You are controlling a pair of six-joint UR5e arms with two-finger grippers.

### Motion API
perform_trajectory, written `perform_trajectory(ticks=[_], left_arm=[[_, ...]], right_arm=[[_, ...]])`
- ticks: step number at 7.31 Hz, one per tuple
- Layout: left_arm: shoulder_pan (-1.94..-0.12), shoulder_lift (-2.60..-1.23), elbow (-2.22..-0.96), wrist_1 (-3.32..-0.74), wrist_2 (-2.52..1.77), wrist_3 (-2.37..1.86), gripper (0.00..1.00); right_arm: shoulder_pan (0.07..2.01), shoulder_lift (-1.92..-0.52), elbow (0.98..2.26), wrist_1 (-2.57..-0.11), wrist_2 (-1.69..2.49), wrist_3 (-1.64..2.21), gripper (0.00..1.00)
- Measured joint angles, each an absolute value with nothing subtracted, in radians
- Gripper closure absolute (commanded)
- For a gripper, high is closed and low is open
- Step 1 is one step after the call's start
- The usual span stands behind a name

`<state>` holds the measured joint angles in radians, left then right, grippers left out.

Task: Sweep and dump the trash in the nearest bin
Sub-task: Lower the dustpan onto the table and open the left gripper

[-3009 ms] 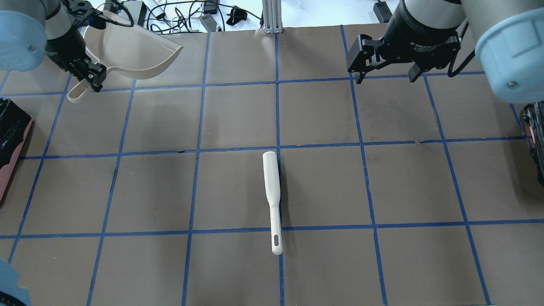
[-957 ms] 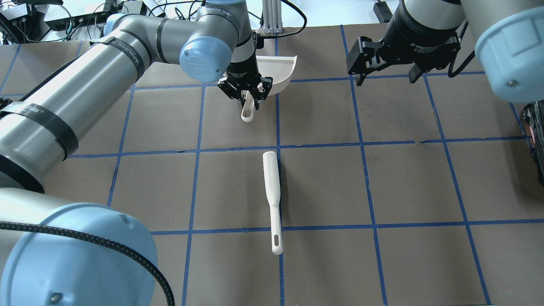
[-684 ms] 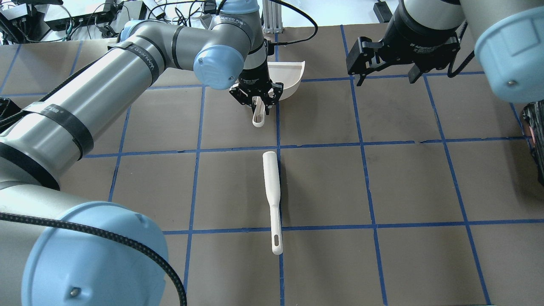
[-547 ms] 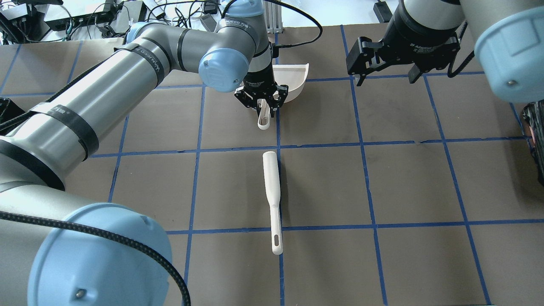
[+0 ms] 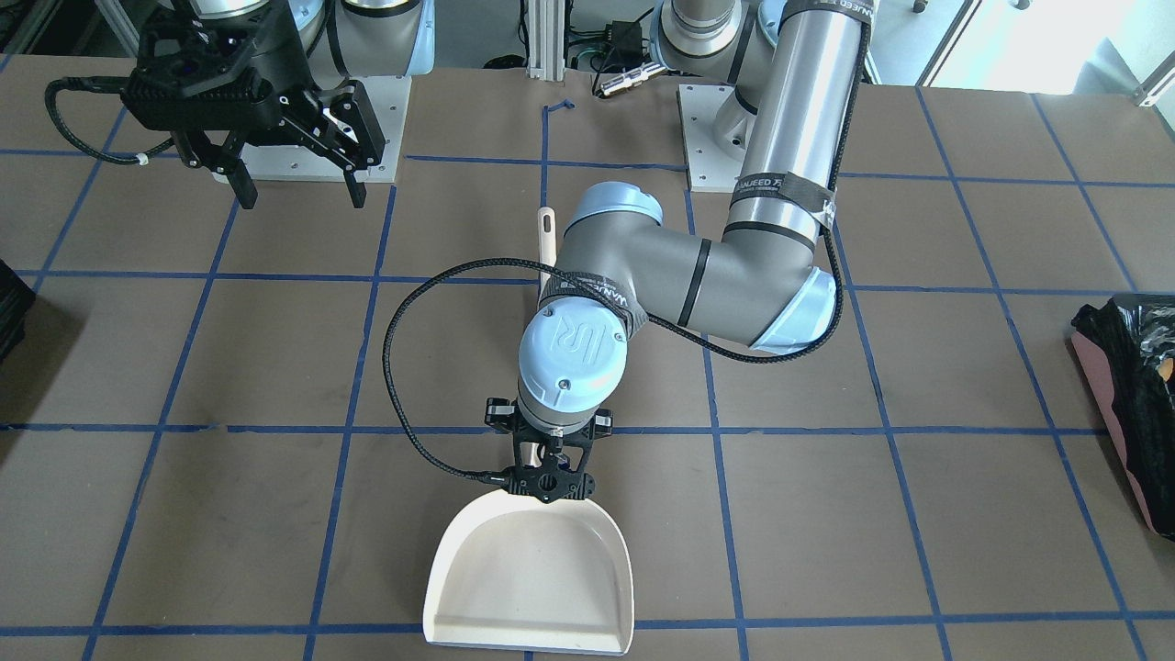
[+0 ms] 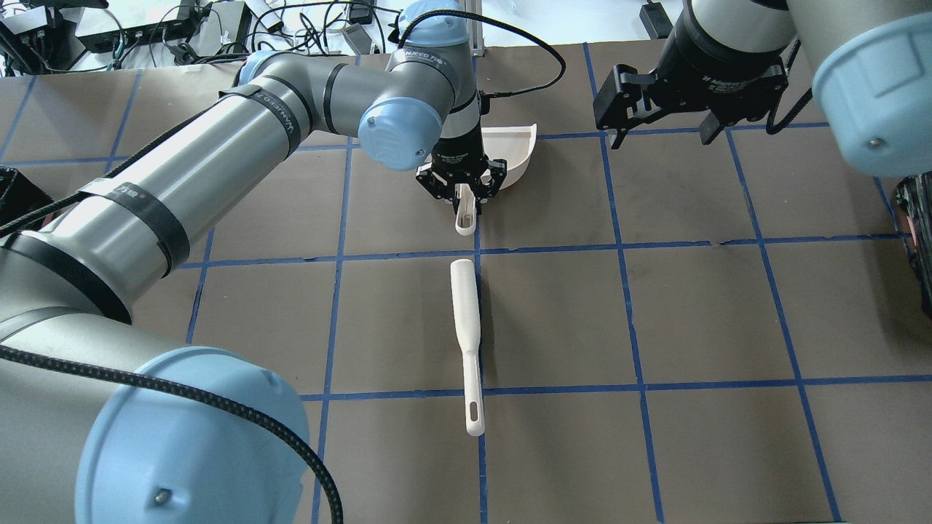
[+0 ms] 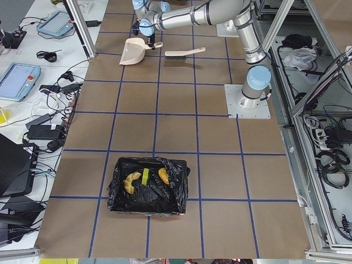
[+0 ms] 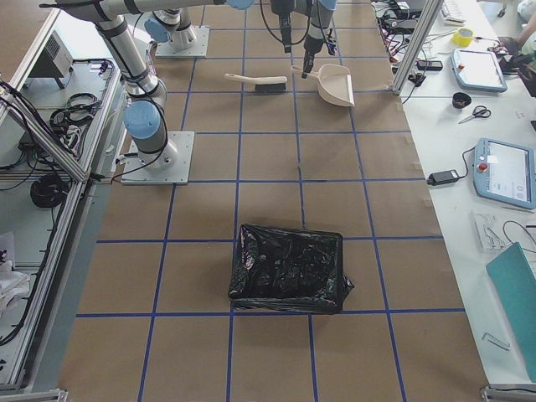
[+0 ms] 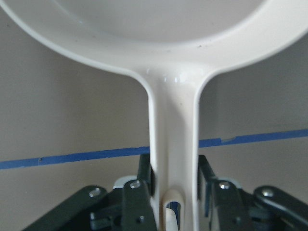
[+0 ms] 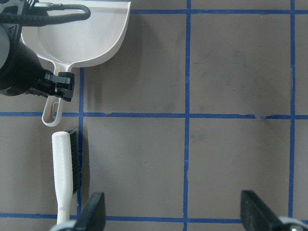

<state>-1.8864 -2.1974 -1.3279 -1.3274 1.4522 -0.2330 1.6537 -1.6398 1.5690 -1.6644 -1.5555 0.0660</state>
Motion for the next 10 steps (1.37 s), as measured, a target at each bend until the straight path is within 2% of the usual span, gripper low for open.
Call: perform_trajectory(ticks=[2,3,4,10], left_arm=[[-1.887,-2.207,-1.328,-1.327,1.457,-0.230,1.00],[-1.887,-2.208,-1.328,-1.327,1.458,-0.232,0.36],[-1.887,-2.206,-1.328,-1.327,1.459,-0.236,0.00],[-1.887,-2.145,-1.330,-1.338,1.469,-0.243,0.00]], right_arm=[[1.654,-1.640,1.569,-1.664,-1.555,0.066,0.00],[1.654,-1.640,1.569,-1.664,-1.555,0.066,0.00],[1.654,-1.640,1.569,-1.665,-1.555,0.066,0.00],[1.655,-1.640,1.574,-1.663,-1.555,0.066,0.00]])
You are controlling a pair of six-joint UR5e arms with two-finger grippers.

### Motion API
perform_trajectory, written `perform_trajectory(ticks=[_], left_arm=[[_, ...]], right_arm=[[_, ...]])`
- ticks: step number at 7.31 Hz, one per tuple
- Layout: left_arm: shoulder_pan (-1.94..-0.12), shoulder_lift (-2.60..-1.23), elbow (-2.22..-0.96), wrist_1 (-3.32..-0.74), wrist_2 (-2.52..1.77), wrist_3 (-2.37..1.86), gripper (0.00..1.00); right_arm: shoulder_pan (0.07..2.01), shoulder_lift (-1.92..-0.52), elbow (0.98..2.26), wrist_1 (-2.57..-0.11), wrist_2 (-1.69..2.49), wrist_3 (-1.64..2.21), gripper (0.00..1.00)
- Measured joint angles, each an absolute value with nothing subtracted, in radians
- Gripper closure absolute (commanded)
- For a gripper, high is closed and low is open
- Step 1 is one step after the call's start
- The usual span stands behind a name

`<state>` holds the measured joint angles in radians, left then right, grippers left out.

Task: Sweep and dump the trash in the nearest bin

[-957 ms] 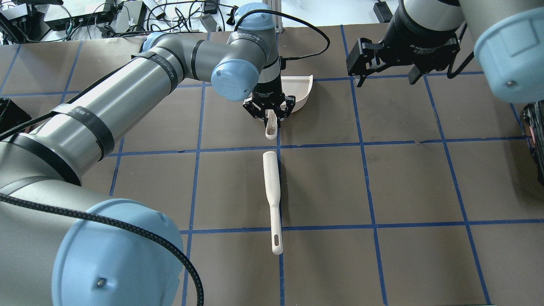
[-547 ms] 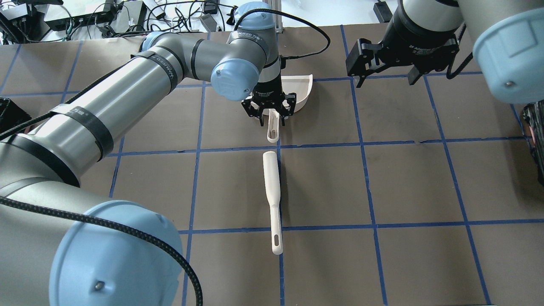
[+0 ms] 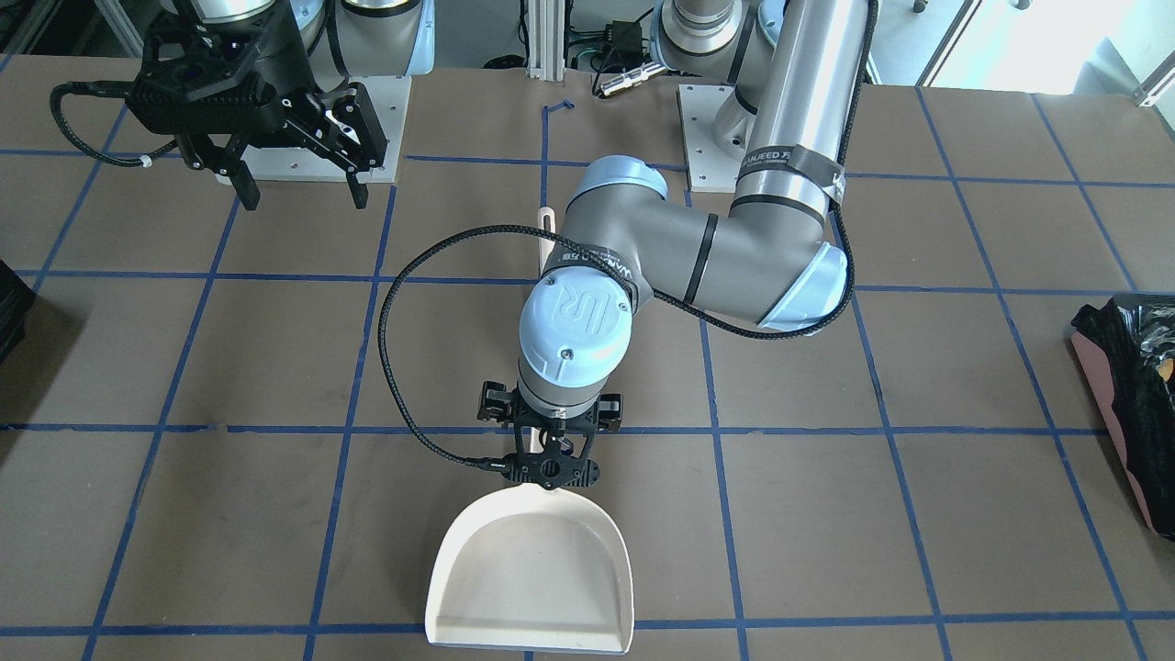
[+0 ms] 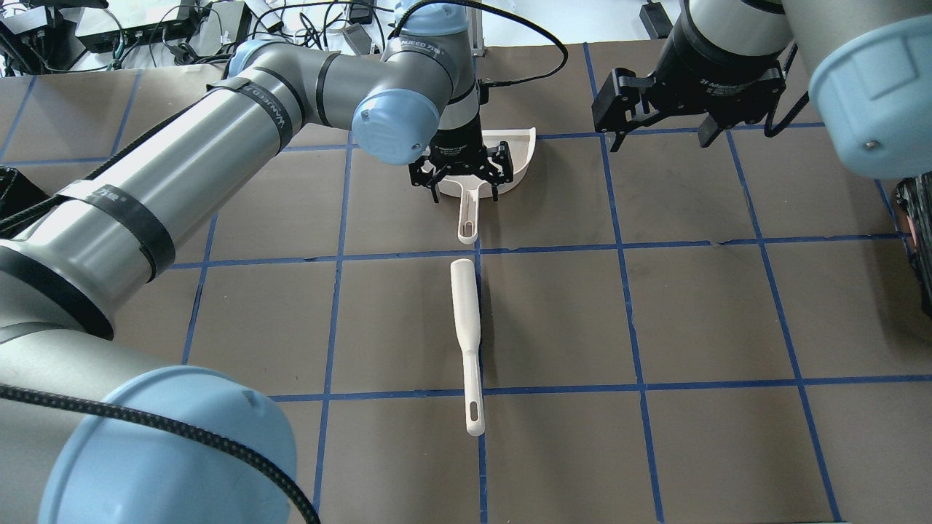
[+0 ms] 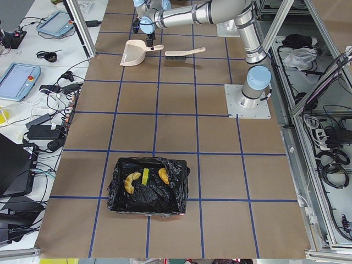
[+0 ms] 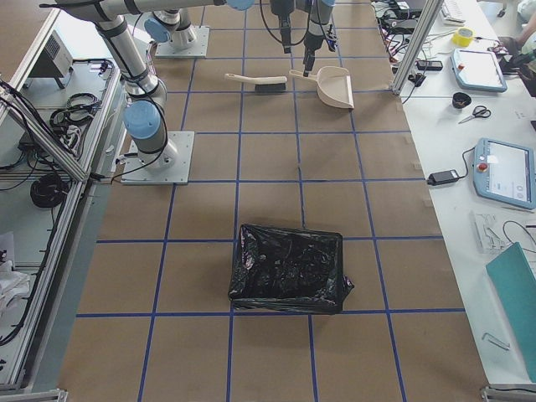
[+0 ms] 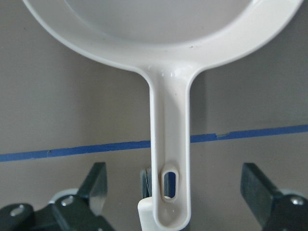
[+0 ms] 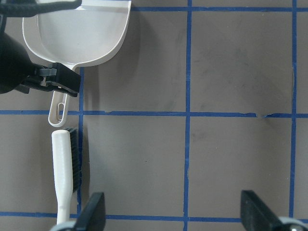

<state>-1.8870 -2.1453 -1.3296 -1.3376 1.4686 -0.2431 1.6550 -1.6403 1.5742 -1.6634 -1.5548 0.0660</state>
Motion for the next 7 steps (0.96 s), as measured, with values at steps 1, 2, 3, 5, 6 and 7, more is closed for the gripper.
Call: perform_trajectory(ticks=[1,2,3,5,6,7], left_arm=[[-1.881,-2.113,-1.343,-1.341,1.487,-0.238,0.00],[-1.865,-2.078,-1.367,-1.341,1.515,-0.233,0.00],[-1.838,-2.042,-1.393,-1.340,1.541,-0.229,0.00],[-1.788,-1.976,-1.441,-1.341,1.582,-0.227,0.00],[-1.772,-1.944,-1.461,-1.344,1.611,-0.227,0.00],[-1.758,-1.911,-1.476,-1.363,1.635,-0.228,0.00]], right_arm=[[1.654,-1.641,1.574,-1.663,-1.555,0.066,0.00],[1.654,-1.641,1.574,-1.663,-1.555,0.066,0.00],[1.654,-1.641,1.574,-1.663,-1.555,0.066,0.00],[1.655,-1.641,1.575,-1.663,-1.555,0.066,0.00],[1.655,-1.641,1.575,-1.663,-1.555,0.066,0.00],[1.655,-1.641,1.575,-1.663,-1.555,0.066,0.00]])
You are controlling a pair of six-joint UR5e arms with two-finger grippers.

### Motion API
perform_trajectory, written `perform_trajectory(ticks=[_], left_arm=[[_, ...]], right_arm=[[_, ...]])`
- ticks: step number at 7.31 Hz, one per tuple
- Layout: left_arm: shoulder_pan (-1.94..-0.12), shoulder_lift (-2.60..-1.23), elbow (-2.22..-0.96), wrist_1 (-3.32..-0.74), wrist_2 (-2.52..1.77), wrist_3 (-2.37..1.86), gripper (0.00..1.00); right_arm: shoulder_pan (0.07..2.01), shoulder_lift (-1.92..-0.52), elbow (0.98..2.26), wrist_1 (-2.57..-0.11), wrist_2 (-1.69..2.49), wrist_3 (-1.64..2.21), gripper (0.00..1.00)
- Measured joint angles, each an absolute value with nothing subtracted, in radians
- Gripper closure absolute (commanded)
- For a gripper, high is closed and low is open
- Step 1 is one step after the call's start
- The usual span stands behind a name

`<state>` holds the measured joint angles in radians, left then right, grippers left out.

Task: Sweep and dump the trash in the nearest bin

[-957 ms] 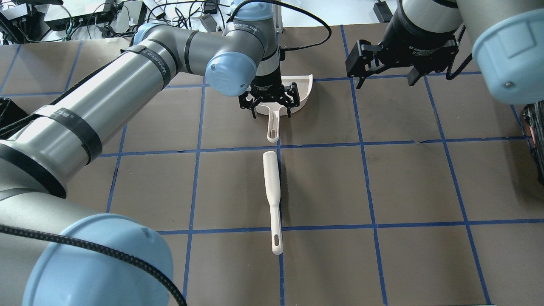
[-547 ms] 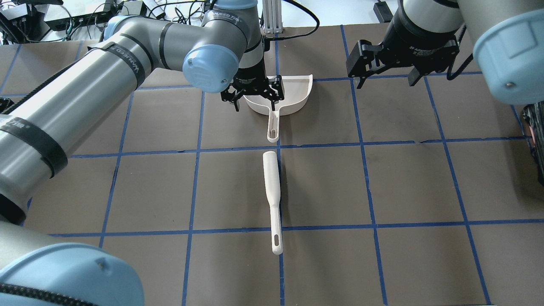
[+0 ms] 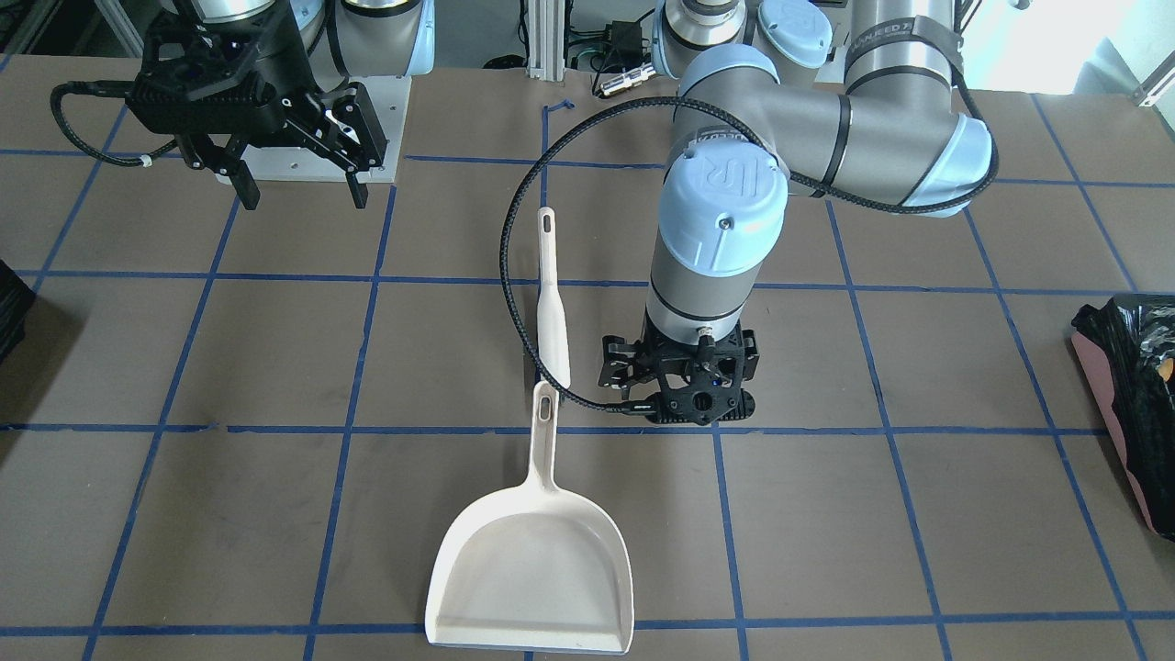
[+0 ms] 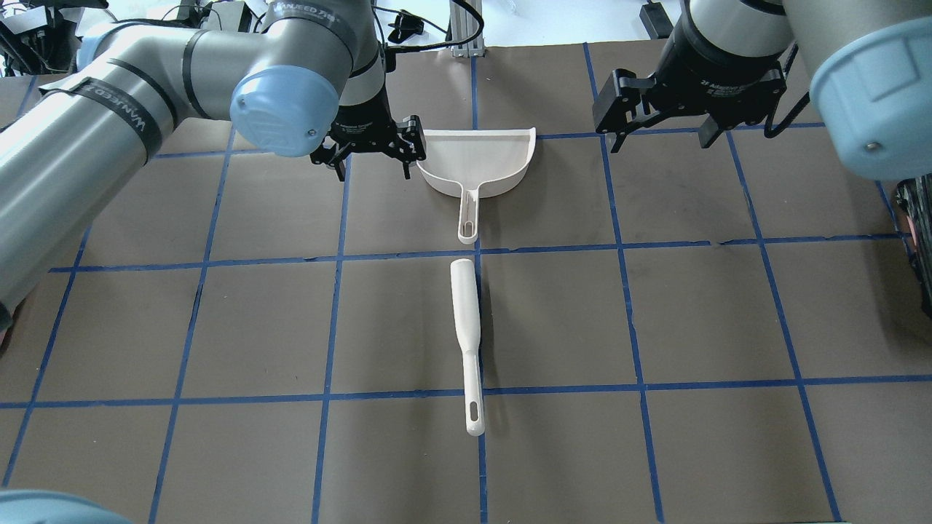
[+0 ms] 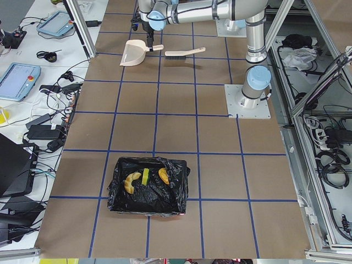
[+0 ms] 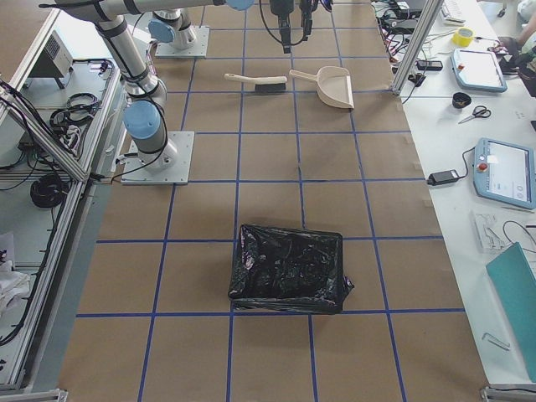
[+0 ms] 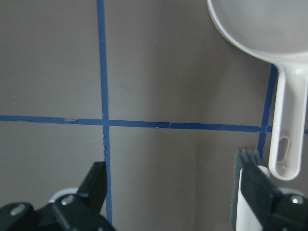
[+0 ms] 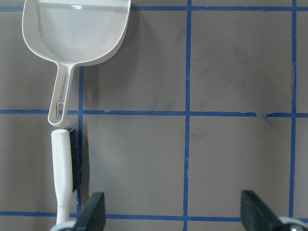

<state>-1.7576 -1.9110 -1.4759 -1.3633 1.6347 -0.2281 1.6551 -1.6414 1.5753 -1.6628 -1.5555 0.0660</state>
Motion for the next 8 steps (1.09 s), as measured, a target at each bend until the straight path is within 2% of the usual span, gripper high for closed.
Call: perform_trajectory(ticks=[5,8], left_arm=[[-1.603,-1.698,-1.488,-1.588,1.669,-0.143,0.00],[-1.551,-1.589,-1.500,-1.620,1.646,-0.037,0.00]], right_arm=[[1.654,-1.641,1.577,-1.663,-1.555,0.066,0.00],[1.655,-1.641,1.577,-1.663,-1.555,0.066,0.00]])
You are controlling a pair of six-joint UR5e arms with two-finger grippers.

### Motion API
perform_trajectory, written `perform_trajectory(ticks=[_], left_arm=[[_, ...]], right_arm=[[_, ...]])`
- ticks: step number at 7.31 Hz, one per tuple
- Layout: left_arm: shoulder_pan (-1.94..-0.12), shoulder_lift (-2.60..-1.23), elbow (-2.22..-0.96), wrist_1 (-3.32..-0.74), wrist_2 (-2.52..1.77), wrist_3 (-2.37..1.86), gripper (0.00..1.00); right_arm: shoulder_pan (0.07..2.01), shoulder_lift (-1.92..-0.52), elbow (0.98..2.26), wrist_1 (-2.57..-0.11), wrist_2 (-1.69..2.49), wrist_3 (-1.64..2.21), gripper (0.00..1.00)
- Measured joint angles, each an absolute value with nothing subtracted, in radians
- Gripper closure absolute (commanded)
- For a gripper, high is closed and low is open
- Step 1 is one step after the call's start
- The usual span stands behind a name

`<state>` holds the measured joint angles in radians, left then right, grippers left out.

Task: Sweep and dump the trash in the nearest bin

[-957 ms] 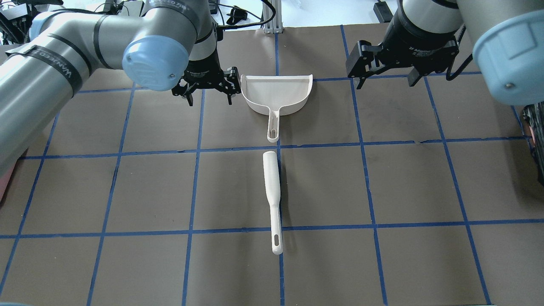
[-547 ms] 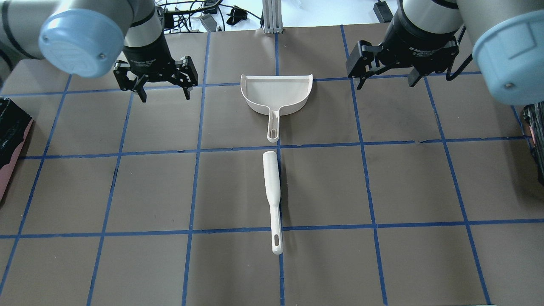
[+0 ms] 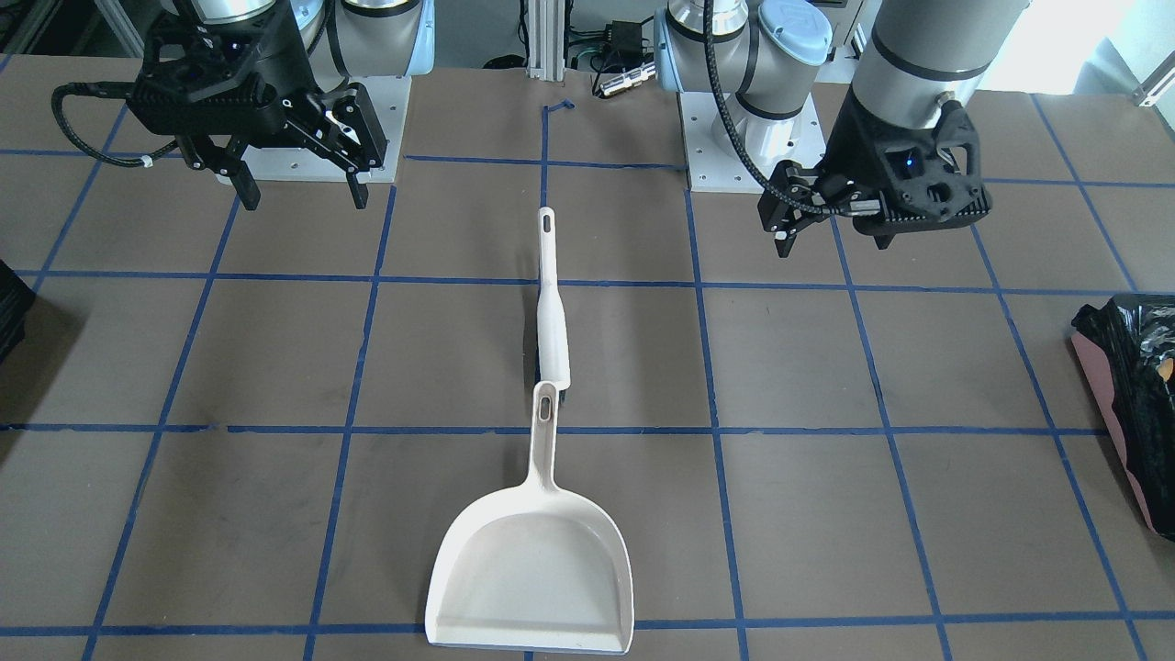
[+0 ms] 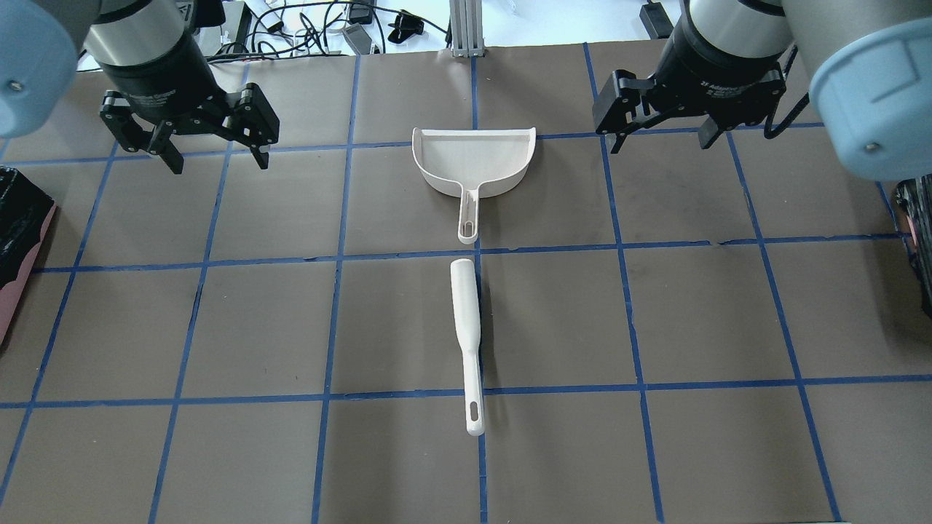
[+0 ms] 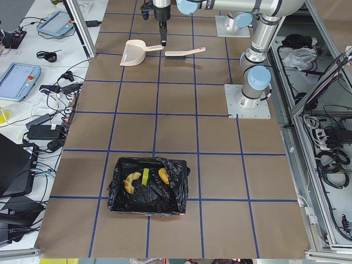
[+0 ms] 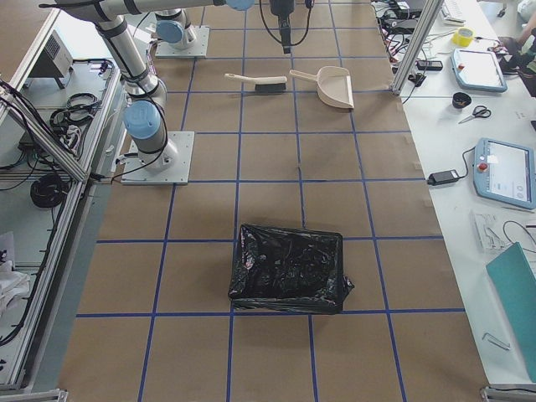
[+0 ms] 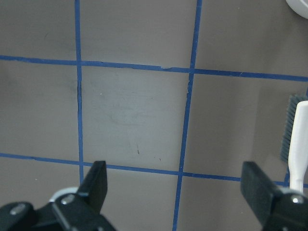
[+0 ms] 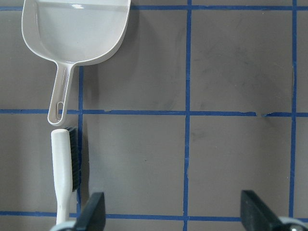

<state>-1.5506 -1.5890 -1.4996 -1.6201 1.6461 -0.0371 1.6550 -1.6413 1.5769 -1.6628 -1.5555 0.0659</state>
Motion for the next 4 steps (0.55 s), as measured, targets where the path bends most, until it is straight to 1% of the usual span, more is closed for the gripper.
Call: perform_trajectory(ticks=[4], left_arm=[[-1.530,-1.550,-1.526,-1.611,1.576,0.031,0.00]], right_arm=[[1.654,-1.640,1.577,-1.663,-1.555,0.066,0.00]])
